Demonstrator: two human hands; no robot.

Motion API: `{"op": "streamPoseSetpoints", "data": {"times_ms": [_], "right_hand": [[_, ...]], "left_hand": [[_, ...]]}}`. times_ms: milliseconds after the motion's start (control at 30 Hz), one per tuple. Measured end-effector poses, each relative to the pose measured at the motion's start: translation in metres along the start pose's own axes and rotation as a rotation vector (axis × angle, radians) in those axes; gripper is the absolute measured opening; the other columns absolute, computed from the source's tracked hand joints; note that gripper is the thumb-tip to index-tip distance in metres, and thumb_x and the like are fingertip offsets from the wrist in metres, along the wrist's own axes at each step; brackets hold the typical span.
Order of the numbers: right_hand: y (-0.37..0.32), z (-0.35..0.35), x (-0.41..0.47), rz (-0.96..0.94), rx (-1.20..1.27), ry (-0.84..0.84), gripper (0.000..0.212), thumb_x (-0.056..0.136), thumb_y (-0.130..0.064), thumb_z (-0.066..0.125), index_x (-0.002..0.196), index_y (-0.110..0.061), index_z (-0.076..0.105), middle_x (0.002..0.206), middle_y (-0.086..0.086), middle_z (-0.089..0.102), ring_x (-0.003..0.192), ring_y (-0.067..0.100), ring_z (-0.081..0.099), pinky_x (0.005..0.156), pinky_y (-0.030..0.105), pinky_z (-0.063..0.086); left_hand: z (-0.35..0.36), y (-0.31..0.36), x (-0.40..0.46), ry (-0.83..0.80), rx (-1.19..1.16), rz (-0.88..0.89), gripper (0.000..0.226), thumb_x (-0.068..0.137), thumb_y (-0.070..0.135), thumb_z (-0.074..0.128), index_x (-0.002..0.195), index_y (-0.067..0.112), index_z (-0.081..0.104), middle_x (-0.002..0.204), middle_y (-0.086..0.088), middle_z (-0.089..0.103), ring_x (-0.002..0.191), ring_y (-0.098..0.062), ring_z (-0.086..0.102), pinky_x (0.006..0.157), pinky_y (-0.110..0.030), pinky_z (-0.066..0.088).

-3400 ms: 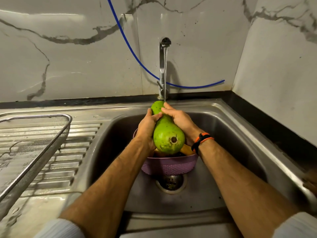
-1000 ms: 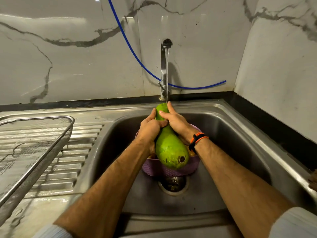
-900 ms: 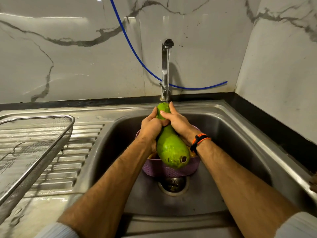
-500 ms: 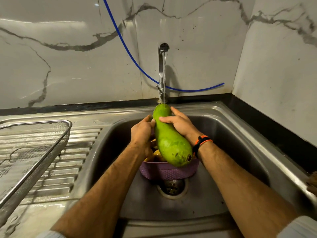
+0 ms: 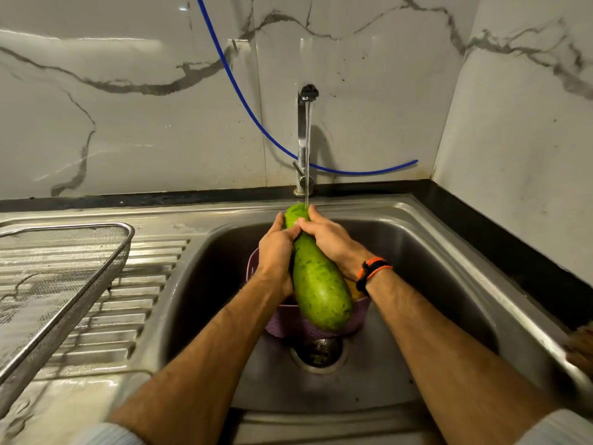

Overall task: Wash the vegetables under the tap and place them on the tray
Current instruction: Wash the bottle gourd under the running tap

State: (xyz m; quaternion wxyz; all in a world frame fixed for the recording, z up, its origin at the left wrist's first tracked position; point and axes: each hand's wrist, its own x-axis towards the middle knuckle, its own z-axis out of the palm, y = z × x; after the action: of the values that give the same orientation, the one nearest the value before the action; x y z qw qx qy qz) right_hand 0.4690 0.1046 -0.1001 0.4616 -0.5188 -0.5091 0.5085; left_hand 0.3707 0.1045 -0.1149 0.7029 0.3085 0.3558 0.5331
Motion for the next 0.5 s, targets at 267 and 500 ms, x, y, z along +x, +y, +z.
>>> {"op": "streamPoseSetpoints", "data": {"times_ms": [267, 500], "right_hand": [[0.006, 0.000, 0.012, -0.033, -0.151, 0.004, 0.085, 0.092, -0.064, 0.044, 0.156, -0.028, 0.003, 0.165, 0.001, 0.004, 0.151, 0.019, 0.009, 0.123, 0.046, 0.016], [0.009, 0.005, 0.017, -0.063, -0.182, -0.020, 0.080, 0.096, -0.059, 0.043, 0.157, -0.027, 0.002, 0.166, 0.001, -0.001, 0.151, 0.021, 0.010, 0.122, 0.046, 0.016]], "left_hand": [[0.003, -0.005, 0.006, 0.009, -0.009, 0.032, 0.059, 0.094, 0.002, 0.057, 0.148, 0.025, 0.046, 0.125, -0.010, 0.068, 0.107, -0.030, 0.069, 0.096, -0.056, 0.052], [-0.008, -0.003, 0.008, -0.017, 0.007, 0.041, 0.050, 0.095, 0.002, 0.053, 0.140, 0.022, 0.056, 0.125, -0.012, 0.068, 0.109, -0.032, 0.069, 0.097, -0.057, 0.052]]}}
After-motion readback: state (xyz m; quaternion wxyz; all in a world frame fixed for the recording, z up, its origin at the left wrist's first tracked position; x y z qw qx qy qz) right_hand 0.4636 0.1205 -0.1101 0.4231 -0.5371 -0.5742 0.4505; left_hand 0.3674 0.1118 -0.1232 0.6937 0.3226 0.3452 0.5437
